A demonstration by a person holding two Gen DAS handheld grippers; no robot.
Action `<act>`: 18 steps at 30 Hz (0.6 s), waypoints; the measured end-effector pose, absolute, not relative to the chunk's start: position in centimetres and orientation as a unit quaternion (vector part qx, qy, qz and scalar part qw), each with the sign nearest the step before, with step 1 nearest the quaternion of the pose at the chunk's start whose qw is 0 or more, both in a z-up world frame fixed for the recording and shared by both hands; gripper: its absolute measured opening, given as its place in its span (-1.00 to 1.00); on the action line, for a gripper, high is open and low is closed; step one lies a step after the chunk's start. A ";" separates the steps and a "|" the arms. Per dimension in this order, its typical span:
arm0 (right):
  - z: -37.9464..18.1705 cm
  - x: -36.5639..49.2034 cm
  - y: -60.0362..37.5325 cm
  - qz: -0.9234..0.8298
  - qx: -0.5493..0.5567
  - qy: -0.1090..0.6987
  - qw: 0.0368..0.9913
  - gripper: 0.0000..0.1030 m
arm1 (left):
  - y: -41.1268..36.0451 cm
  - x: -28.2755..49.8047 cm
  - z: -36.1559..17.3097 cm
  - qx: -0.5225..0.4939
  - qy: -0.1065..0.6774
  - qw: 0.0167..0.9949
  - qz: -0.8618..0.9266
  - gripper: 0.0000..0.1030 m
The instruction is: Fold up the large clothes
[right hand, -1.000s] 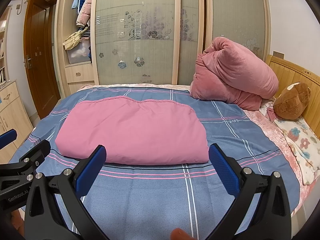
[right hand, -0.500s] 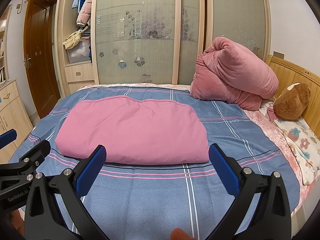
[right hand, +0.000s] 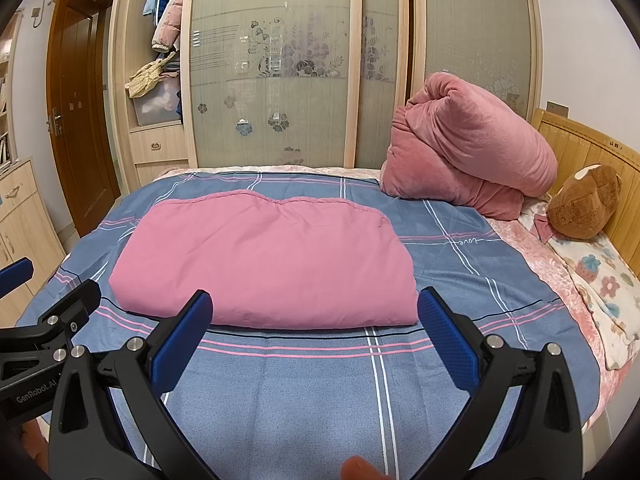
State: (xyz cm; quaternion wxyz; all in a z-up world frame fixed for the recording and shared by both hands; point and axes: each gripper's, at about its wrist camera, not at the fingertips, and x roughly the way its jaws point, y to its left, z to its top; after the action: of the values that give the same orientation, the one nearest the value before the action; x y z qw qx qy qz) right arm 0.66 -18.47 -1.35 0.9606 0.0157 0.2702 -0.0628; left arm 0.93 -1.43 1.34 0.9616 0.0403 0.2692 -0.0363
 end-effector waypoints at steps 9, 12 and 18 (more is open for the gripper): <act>-1.9 0.7 -18.9 -0.063 0.017 0.273 0.960 0.97 | -1.4 0.9 0.7 0.043 0.271 0.961 -0.038 0.96; -2.0 0.8 -19.1 -0.062 0.017 0.274 0.960 0.97 | -1.4 0.9 0.4 0.046 0.271 0.961 -0.035 0.96; -2.0 0.9 -19.2 -0.060 0.018 0.275 0.960 0.97 | -1.3 1.0 0.2 0.044 0.272 0.961 -0.038 0.96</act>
State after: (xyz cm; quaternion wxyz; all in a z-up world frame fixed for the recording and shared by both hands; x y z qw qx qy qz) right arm 0.94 -19.19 -2.04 0.9595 0.0181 0.2745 -0.0604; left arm 0.98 -1.27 0.18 0.9605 0.0440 0.2721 -0.0378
